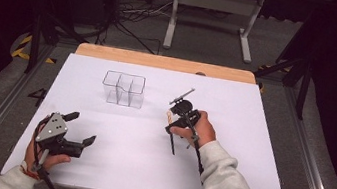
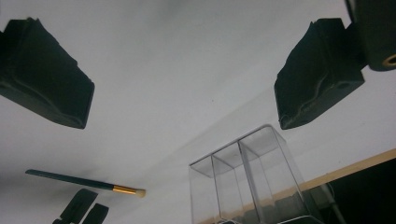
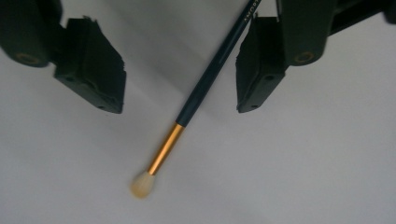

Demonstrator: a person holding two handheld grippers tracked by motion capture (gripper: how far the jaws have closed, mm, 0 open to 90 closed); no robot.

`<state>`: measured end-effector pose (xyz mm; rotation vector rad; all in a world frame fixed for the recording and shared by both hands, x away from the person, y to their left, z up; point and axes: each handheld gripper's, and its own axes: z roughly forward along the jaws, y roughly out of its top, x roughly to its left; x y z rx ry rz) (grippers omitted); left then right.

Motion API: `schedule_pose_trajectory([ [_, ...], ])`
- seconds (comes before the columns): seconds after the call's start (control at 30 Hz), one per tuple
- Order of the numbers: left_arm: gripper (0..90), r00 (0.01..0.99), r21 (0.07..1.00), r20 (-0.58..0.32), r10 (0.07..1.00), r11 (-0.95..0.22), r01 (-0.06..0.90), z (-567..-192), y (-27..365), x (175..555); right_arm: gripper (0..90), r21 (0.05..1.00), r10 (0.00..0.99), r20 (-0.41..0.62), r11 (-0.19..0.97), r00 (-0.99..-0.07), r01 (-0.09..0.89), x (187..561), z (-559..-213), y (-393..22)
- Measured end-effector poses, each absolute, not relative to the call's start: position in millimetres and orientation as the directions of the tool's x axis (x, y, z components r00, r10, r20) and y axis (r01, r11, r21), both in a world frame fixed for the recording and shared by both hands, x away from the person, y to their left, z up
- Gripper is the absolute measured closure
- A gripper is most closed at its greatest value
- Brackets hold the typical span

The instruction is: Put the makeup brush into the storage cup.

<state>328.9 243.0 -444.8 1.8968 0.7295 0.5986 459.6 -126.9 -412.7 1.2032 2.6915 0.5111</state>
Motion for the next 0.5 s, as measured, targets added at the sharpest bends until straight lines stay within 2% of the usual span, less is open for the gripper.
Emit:
schedule_pose_trajectory([
  [0.07, 5.7, 0.701, 0.911, 0.09, 0.708, -0.343, 0.23, -445.0, 242.8, 329.1, 46.8, 0.321, 0.741, -0.005, 0.637, -0.671, 0.701, 464.0, -418.2, -122.9],
  [0.13, 5.7, 0.704, 0.91, 0.084, 0.705, -0.342, 0.234, -445.6, 242.2, 329.4, 51.0, 0.271, 0.722, -0.021, 0.67, -0.691, 0.692, 467.1, -424.0, -119.9],
  [0.2, 5.7, 0.704, 0.907, 0.086, 0.705, -0.347, 0.237, -446.1, 241.7, 329.9, 64.9, 0.262, 0.715, -0.029, 0.68, -0.699, 0.685, 468.1, -421.8, -118.8],
  [0.27, 5.5, 0.701, 0.908, 0.085, 0.708, -0.344, 0.238, -446.4, 241.5, 330.3, 68.4, 0.257, 0.711, -0.03, 0.685, -0.703, 0.682, 469.1, -421.8, -118.7],
  [0.37, 5.5, 0.703, 0.908, 0.082, 0.706, -0.344, 0.239, -446.7, 241.6, 330.7, 83.7, 0.258, 0.698, -0.026, 0.697, -0.716, 0.669, 468.3, -421.5, -119.1],
  [0.5, 5.8, 0.706, 0.905, 0.064, 0.705, -0.339, 0.256, -447.7, 241.4, 332.6, 83.8, 0.29, 0.695, -0.007, 0.69, -0.719, 0.664, 465.9, -422.4, -123.9],
])
